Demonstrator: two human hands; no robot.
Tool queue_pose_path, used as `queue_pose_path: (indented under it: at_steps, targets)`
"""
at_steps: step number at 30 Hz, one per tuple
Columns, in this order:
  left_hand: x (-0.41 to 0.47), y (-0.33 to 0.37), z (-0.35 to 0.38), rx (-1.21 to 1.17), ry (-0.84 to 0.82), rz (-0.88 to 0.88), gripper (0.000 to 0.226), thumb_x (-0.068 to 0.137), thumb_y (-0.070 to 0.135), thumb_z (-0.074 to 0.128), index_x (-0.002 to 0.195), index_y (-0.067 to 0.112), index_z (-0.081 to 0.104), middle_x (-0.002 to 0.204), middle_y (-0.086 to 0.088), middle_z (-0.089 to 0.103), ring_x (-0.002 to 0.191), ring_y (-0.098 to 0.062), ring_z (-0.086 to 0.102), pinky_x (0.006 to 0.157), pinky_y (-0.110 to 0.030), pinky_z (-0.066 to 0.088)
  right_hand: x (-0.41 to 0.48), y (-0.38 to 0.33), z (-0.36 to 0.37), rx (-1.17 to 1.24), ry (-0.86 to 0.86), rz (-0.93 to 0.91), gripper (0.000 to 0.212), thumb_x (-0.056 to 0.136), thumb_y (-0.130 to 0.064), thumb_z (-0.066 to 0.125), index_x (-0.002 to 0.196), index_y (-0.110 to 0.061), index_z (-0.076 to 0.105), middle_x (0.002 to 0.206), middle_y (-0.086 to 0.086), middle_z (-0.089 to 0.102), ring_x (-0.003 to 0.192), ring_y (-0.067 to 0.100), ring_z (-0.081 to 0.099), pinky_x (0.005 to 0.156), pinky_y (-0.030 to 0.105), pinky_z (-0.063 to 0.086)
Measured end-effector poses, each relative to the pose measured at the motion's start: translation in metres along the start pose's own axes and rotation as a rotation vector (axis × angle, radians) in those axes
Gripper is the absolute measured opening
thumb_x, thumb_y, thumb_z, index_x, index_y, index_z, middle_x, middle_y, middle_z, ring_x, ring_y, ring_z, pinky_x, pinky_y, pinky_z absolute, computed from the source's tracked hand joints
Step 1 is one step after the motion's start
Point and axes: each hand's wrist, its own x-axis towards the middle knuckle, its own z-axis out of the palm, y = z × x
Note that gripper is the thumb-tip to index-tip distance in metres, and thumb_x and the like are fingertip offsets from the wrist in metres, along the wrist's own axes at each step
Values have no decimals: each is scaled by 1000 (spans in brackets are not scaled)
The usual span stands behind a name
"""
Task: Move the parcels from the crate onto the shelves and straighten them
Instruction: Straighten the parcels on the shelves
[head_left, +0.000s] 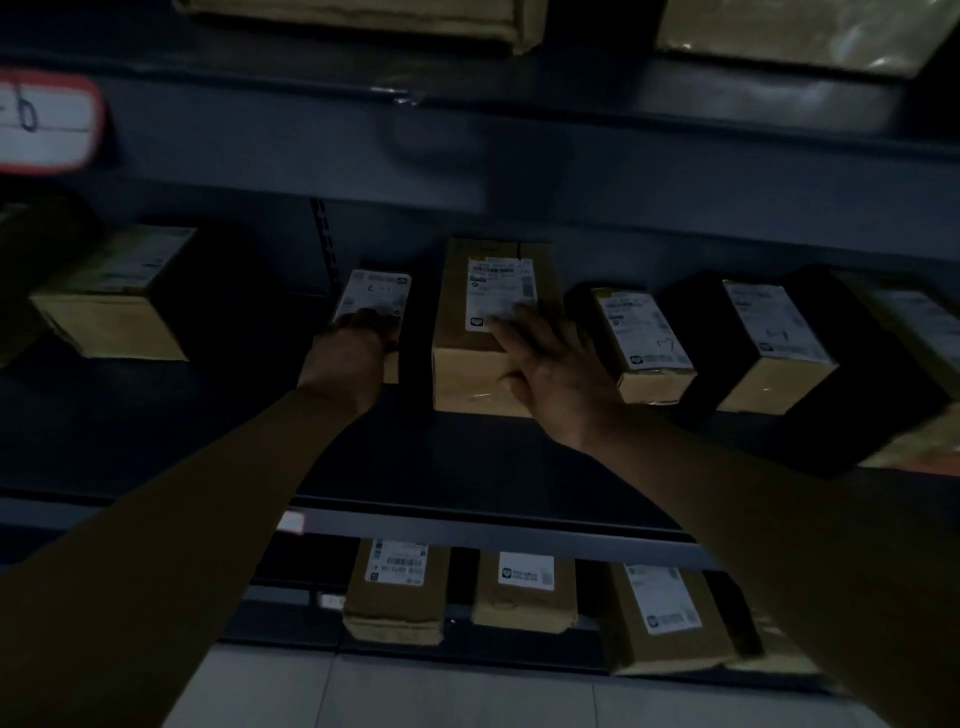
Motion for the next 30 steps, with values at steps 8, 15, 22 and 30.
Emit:
queue_pose_path:
  at_steps: [8,15,22,30]
  targets:
    - [-53,34,-36,-57,242,228,34,75,-17,56,104,-5,68,107,-28,63,91,-44,61,78,-53,52,-67,-16,-1,63,228,-70,47,86,-22,61,129,-5,55,129,18,57,117,35,51,101,52,43]
    - [-143,77,-35,-62,189,500,20,69,-9,53,81,-1,66,81,-18,63,70,-32,61,64,-40,52,-162,-47,-2,104,255,-150,38,90,-22,46,113,-1,66,107,16,66,90,34,64,73,39,52]
    - [-207,74,38,57,-173,494,22,80,-2,59,99,6,67,95,-11,62,88,-27,59,76,-35,43,-205,-58,57,104,-13,-104,34,83,-24,55,107,-2,68,104,17,67,90,37,64,74,47,56]
    - [-224,21,153,417,-437,161,54,87,16,60,139,13,44,141,-13,42,126,-31,42,105,-42,29,-209,-38,162,-113,-321,-2,63,99,-36,47,152,-18,20,159,7,16,145,28,12,115,42,18]
